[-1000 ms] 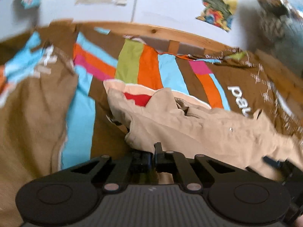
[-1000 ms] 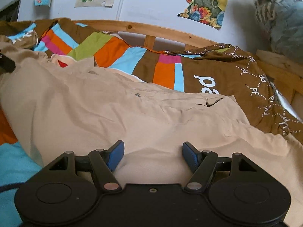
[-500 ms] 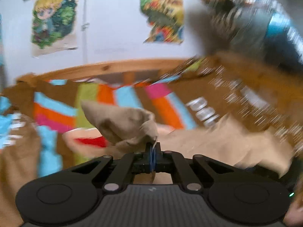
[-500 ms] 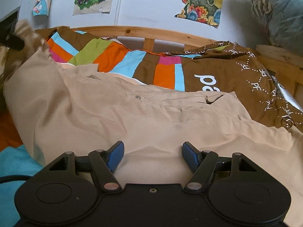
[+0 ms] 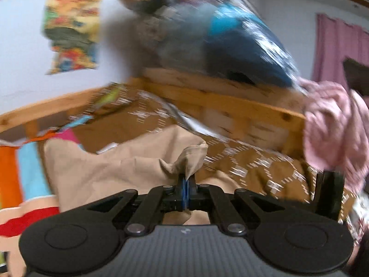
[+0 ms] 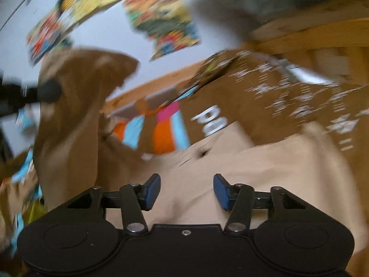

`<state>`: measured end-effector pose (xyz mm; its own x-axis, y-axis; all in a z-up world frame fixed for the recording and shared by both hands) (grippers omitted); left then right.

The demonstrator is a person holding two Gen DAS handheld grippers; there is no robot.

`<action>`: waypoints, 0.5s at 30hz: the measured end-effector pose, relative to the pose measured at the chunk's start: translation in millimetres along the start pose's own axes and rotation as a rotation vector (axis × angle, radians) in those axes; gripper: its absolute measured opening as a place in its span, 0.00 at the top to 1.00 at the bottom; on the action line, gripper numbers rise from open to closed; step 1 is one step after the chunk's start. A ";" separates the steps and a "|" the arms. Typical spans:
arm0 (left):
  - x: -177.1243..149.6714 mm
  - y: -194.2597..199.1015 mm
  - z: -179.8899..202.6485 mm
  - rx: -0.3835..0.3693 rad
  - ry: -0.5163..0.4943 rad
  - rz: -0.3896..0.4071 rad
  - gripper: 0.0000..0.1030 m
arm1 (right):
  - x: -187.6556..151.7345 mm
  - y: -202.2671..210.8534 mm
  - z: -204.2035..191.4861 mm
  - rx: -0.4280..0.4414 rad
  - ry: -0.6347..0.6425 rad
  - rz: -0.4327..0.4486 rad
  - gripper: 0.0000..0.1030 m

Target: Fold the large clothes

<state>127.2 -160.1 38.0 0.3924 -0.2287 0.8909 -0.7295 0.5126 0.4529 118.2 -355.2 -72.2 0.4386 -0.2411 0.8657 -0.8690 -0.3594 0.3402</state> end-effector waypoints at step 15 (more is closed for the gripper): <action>-72.4 -79.1 46.3 -0.228 0.050 -0.236 1.00 | 1.2 79.2 135.2 0.164 -0.686 -0.055 0.55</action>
<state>130.5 -222.4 -60.7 0.5668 -0.3252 0.7569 -0.4734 0.6233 0.6224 81.0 -505.9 -93.8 0.5735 -0.7129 0.4036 -0.8192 -0.5056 0.2709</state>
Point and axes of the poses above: each gripper's, at about its wrist camera, not at the fingertips, and y roughly against the way its jaws point, z to its right, x to its top, the point moved 1 cm from there along -y, roughly the way its jaws point, and after that the axes turned 2 degrees about x, right-handed, at the moved point
